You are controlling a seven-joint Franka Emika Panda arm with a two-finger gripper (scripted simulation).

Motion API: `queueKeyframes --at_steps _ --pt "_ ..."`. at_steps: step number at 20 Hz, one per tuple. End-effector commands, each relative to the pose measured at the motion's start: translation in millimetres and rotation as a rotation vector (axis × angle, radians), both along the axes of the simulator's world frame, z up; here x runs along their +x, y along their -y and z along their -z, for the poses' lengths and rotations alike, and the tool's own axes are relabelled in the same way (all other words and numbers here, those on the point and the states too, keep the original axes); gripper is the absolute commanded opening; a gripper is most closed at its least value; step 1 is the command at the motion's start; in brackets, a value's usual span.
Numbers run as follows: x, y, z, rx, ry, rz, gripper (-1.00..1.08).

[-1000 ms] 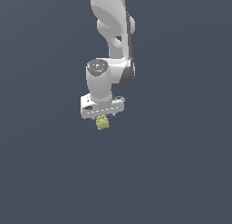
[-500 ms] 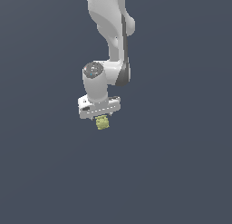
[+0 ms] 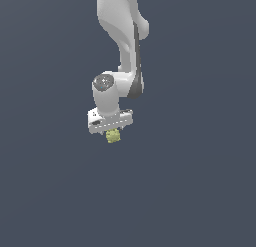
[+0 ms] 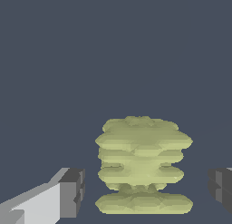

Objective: Pick up the object and move it to a goal position.

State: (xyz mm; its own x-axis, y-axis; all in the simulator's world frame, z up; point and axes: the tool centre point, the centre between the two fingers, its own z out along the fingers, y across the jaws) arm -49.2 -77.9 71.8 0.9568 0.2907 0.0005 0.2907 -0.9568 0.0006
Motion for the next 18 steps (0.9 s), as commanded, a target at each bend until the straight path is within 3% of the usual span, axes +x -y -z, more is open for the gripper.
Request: queueKeyframes --at_steps 1,9,10,18 --pt "-1.0 -0.1 12.9 0.0 -0.001 -0.001 1.0" --pt "-0.3 0.1 31.5 0.0 -0.001 -0.002 1.0" --pt "-0.3 0.1 31.5 0.0 -0.001 -0.002 -1.0" --pt "-0.3 0.1 31.5 0.0 -0.001 -0.002 -1.0"
